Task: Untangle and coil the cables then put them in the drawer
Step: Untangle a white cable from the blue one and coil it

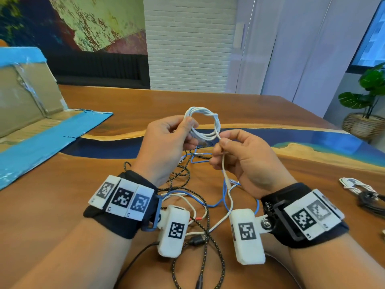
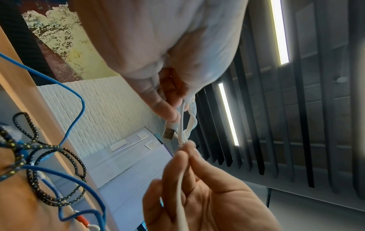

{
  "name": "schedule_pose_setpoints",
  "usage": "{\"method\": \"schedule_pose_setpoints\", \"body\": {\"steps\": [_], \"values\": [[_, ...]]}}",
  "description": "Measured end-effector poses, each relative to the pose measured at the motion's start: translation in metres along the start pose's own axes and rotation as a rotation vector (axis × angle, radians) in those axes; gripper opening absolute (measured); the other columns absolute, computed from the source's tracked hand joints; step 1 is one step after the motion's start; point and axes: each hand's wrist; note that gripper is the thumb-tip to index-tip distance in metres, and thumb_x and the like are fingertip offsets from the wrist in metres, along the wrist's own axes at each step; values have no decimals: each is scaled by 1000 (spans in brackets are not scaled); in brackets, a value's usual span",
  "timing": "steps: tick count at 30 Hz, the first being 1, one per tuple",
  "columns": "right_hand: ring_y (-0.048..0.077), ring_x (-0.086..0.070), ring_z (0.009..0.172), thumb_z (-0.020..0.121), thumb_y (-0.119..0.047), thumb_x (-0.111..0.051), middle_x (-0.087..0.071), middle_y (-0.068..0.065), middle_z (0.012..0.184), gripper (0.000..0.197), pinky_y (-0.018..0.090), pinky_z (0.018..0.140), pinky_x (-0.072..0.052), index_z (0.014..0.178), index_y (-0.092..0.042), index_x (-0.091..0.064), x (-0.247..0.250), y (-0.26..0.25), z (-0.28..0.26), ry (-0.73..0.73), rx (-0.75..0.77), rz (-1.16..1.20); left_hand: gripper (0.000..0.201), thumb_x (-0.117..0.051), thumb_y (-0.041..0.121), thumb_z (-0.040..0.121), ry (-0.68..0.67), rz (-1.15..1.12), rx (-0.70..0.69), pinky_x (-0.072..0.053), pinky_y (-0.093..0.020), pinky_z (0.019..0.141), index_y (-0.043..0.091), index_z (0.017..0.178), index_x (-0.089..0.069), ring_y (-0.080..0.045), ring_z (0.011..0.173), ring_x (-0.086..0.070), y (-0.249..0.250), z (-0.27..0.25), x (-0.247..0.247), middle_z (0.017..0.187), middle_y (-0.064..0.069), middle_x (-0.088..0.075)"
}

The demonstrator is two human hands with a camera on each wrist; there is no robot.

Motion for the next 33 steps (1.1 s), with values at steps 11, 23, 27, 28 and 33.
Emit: {"method": "schedule_pose_setpoints", "body": {"steps": [11, 23, 27, 28, 33], "values": [[13, -66, 69, 98, -16, -66, -73, 4, 76, 11, 30, 61, -56, 90, -12, -72, 0, 9, 5, 219, 191, -356, 25, -47, 13, 107, -39, -470, 193, -63, -26, 77, 3, 92, -65, -19, 79, -74, 8, -9, -19, 74, -9, -53], [27, -73, 95, 96, -3, -48, -75, 20, 110, 27, 38, 93, -57, 109, 0, -72, -7, 1, -3, 17, 0, 391, 36, -45, 18, 109, -147, -292, 237, -43, -26, 60, 20, 87, -73, -12, 70, -65, -2, -14, -23, 70, 4, -61], [24, -71, 101, 95, -16, -59, -76, 14, 113, 24, 38, 93, -50, 86, -15, -81, -8, -1, -4, 27, -54, 302, 40, -47, 18, 108, -123, -160, 219, -38, -27, 59, 24, 82, -77, -11, 67, -62, -4, -12, -21, 68, 5, -61], [20, -72, 95, 96, -17, -60, -77, 12, 111, 24, 35, 87, -49, 84, -17, -81, -8, 0, -4, 40, -64, 263, 39, -48, 19, 108, -119, -136, 221, -38, -28, 59, 23, 83, -77, -11, 66, -61, -5, -11, -20, 67, 5, -60], [16, -74, 83, 96, -10, -59, -78, 9, 101, 18, 32, 79, -48, 110, -12, -70, -10, 8, -2, 105, -130, 259, 35, -50, 20, 107, -111, -68, 241, -42, -28, 60, 19, 86, -77, -12, 72, -60, -10, -9, -17, 71, 3, -64]]}}
Point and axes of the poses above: each hand's wrist, its own z-axis towards the middle knuckle, its own x-axis out of the back of the hand, y = z × x
